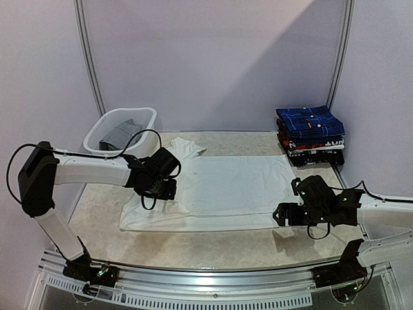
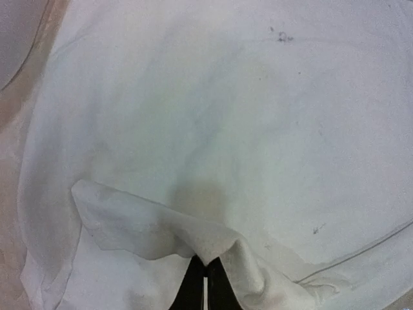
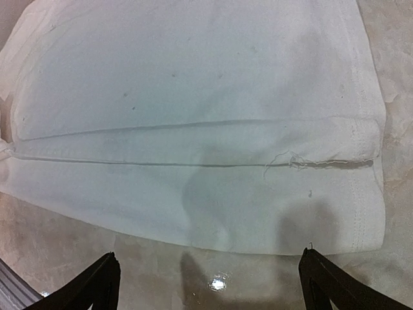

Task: Fold and stack the mixed laundry pile
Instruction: Adjust the 1/3-folded T-shirt at the center of the board.

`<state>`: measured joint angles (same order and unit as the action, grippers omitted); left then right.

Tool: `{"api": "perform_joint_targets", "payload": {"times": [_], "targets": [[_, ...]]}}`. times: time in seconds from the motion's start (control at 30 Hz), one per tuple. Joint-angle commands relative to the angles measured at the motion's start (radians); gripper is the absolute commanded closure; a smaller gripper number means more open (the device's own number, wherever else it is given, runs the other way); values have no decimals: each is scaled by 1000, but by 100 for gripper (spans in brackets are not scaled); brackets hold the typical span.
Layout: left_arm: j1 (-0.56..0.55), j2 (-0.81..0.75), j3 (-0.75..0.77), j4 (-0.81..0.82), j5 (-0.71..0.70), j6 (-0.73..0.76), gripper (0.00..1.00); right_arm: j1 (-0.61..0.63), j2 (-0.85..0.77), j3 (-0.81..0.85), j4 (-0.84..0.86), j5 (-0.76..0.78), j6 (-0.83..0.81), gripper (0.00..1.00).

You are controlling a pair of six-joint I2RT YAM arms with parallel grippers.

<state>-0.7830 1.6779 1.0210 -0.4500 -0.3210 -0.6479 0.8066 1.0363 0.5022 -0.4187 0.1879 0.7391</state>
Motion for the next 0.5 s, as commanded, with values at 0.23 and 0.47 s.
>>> {"api": "perform_joint_targets", "payload": {"times": [0.23, 0.47], "targets": [[77, 129, 118, 19, 40, 60, 100, 1, 20, 15, 2, 18, -9, 2], [116, 174, 153, 43, 63, 64, 100, 1, 31, 15, 16, 4, -12, 2]]}}
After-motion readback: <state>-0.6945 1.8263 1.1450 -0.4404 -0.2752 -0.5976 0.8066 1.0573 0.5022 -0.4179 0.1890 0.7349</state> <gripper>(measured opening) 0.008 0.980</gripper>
